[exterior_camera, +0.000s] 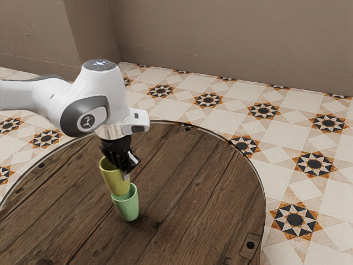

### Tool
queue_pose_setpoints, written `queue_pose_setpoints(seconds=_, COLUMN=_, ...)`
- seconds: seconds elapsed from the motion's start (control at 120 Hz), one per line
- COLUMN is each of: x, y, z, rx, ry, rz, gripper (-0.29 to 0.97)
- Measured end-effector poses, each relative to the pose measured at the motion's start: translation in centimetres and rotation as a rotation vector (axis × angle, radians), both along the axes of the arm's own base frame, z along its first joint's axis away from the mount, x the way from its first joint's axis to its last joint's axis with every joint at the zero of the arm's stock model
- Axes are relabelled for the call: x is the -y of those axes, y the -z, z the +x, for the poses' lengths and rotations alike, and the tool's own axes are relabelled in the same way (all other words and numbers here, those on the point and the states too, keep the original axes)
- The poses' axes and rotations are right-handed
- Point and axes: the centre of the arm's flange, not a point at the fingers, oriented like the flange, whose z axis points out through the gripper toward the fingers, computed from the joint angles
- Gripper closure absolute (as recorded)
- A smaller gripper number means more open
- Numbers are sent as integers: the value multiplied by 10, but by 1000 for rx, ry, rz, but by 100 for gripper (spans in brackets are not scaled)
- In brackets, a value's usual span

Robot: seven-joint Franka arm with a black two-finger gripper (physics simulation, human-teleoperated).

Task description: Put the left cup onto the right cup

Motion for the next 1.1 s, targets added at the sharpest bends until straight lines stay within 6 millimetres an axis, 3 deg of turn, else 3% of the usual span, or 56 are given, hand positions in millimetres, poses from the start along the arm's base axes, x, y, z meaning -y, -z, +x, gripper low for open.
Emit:
queue_pose_setpoints(seconds=0.325, x=-4, y=33, z=15, rx=-18, ry=-21, rz=-7, gripper=78)
queue_pose_setpoints(seconds=0.542, x=-2, y=29, z=16, rx=-4, ry=-23, rz=-16, gripper=33)
queue_pose_setpoints(seconds=0.642, x=-1, y=1, z=14, rx=39, ry=-18, rz=-23, gripper=21)
queue_pose_setpoints(seconds=0.792, x=1, y=-87, z=35, rx=114, ry=-31, rz=-53, gripper=10)
queue_pose_setpoints(seconds=0.9, x=-28, y=-119, z=76, rx=125, ry=-81, rz=-71, gripper=6)
queue_pose_setpoints(seconds=0.95, x=-42, y=-149, z=91, rx=154, ry=-96, rz=-74, gripper=5)
queue_pose_setpoints(seconds=1.017, x=-57, y=-178, z=96, rx=171, ry=-110, rz=-72, gripper=4)
queue_pose_setpoints(seconds=1.1, x=-71, y=-187, z=94, rx=149, ry=-120, rz=-67, gripper=2)
